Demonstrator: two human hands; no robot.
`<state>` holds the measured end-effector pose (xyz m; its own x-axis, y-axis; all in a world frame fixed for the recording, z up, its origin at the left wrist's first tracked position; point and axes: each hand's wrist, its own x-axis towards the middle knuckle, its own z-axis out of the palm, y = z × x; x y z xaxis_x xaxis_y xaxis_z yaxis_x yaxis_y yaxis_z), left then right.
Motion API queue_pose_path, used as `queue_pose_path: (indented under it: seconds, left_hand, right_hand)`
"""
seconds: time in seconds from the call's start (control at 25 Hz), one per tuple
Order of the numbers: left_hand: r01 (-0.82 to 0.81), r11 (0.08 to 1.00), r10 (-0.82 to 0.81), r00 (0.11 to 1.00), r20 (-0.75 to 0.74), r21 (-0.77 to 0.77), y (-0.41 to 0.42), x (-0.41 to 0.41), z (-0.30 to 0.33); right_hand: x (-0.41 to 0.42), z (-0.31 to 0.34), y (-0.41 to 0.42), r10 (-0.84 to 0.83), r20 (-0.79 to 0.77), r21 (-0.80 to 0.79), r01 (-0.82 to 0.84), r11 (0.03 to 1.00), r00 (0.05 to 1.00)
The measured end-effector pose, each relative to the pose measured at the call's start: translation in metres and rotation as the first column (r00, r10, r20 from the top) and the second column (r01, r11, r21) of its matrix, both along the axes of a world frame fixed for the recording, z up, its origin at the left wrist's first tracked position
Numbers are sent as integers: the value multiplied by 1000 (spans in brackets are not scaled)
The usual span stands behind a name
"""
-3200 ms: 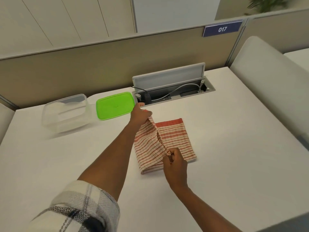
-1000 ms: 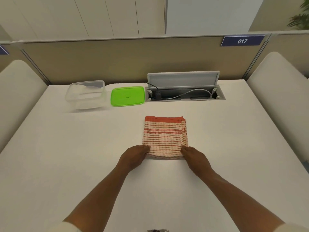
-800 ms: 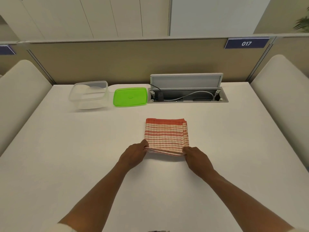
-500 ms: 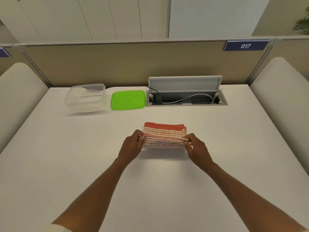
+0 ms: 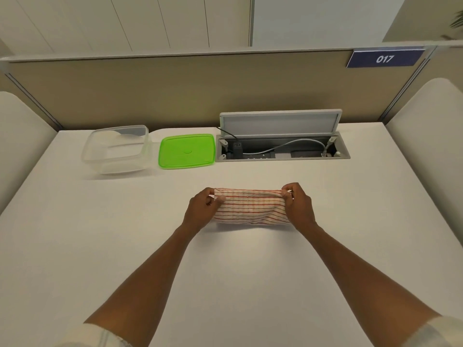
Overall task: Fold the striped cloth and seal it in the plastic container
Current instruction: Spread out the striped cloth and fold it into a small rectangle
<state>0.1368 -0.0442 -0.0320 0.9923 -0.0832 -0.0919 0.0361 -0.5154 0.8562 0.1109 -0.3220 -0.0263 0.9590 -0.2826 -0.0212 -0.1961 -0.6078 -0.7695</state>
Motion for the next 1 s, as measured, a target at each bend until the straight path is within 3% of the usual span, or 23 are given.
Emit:
queue_pose_path:
  seconds: [0.44, 0.52, 0.56, 0.6, 0.68, 0.8, 0.88, 1.0]
  left_hand:
    - [-124, 958, 156, 982, -108, 260, -14, 27, -28]
    - [-203, 908, 233, 972, -39, 367, -19, 22, -23]
    - [-251, 869, 247, 967, 66, 426, -23, 19, -21]
    - [-274, 841, 204, 959, 195, 467, -28, 15, -20]
    - [-165, 826, -45, 934, 355, 539, -43, 7, -20]
    - [141, 727, -384, 895, 228, 672, -65, -1, -33]
    - [237, 672, -415, 905, 91, 701, -65, 0, -46]
    - [248, 628, -421, 905, 55, 738, -53, 0, -57]
  right_hand:
    - [45, -29, -1, -101, -151, -148, 78, 986, 983]
    - [46, -27, 3, -153, -133, -152, 133, 979, 979]
    - [45, -24, 7, -164, -78, -191, 147, 970, 983]
    - [43, -22, 11, -134, 13, -257, 133, 957, 991]
    - [36, -20, 27, 73, 172, -414, 5, 910, 982]
    - [21, -29, 61, 405, 54, -489, -329, 808, 913]
    - [14, -41, 66, 470, -86, -438, -457, 774, 878]
    - [9, -56, 46, 477, -205, -556, -503, 662, 855]
